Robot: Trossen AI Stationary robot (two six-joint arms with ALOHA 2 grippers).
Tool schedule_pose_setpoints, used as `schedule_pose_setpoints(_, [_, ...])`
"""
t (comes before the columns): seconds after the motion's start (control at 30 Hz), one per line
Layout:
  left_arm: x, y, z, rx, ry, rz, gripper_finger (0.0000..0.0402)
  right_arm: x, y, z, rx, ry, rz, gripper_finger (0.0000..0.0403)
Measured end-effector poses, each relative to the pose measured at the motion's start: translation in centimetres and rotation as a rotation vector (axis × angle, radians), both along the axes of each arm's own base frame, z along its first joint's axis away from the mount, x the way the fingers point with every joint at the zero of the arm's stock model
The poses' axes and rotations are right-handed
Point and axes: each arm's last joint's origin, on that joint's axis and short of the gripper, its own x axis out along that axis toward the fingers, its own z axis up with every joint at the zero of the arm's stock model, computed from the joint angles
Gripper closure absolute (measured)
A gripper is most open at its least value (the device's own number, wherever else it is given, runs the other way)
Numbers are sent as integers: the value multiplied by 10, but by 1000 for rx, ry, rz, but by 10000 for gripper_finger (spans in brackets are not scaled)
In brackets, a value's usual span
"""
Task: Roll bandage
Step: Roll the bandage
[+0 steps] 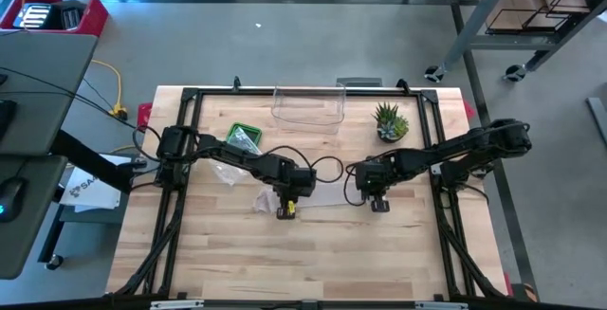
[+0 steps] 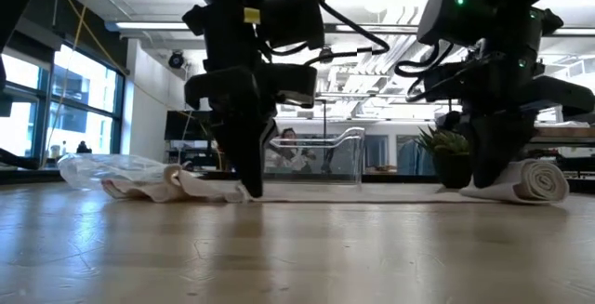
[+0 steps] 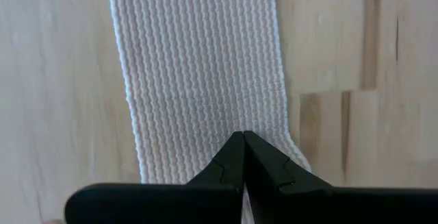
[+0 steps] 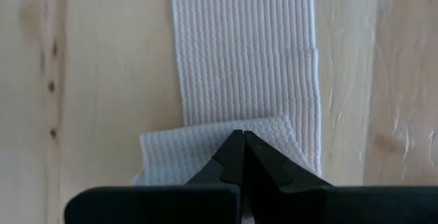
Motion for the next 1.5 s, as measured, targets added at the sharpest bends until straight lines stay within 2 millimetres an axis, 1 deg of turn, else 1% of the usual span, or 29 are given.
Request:
schedule_pose_setpoints(0.27, [1,-3,6,-7,-41,-1,401,16,1,19,-5,-77,3,403])
schedule_pose_setpoints(0.4, [1,-3,13,-8,-66,-6,401,16,-1,36,2,-98,-66,403])
schedule_pose_setpoints(0.47, [2,-2,16,3,-86,-25,401,12,1,45,14,-104,-87,403])
schedule_pose_setpoints(0.6, [8,2,25,36,-189,-46,401,-8,13,56,45,-43,-114,403])
schedule_pose_setpoints(0.73, [14,12,30,52,-253,-27,401,-24,38,64,82,-28,-77,403])
schedule_pose_setpoints(0.8, [16,18,31,54,-280,-12,401,-29,53,64,97,-16,-53,403])
schedule_pose_setpoints(0.9, [23,26,32,54,-342,12,401,-34,73,55,55,11,-65,403])
schedule_pose_setpoints(0.97, [28,30,30,27,-380,50,401,-34,81,49,24,17,-117,403])
schedule_pose_setpoints(1.07, [35,30,22,-8,-408,31,401,-30,88,43,17,-6,-166,403])
schedule_pose_setpoints(1.17, [38,22,11,-31,-398,2,401,-26,90,40,12,-26,-167,403])
schedule_pose_setpoints(1.23, [41,15,7,-58,-420,-19,401,-28,87,31,12,-20,-190,403])
schedule_pose_setpoints(1.3, [44,9,5,-66,-450,-27,401,-31,81,20,55,21,-237,403])
schedule_pose_setpoints(1.37, [48,5,5,-77,-491,-20,401,-33,80,14,123,46,-237,403])
schedule_pose_setpoints(1.43, [52,3,3,-87,-523,-14,401,-34,81,11,154,59,-224,403])
schedule_pose_setpoints(1.5, [56,3,1,-95,-527,-1,401,-32,81,12,160,36,-204,403])
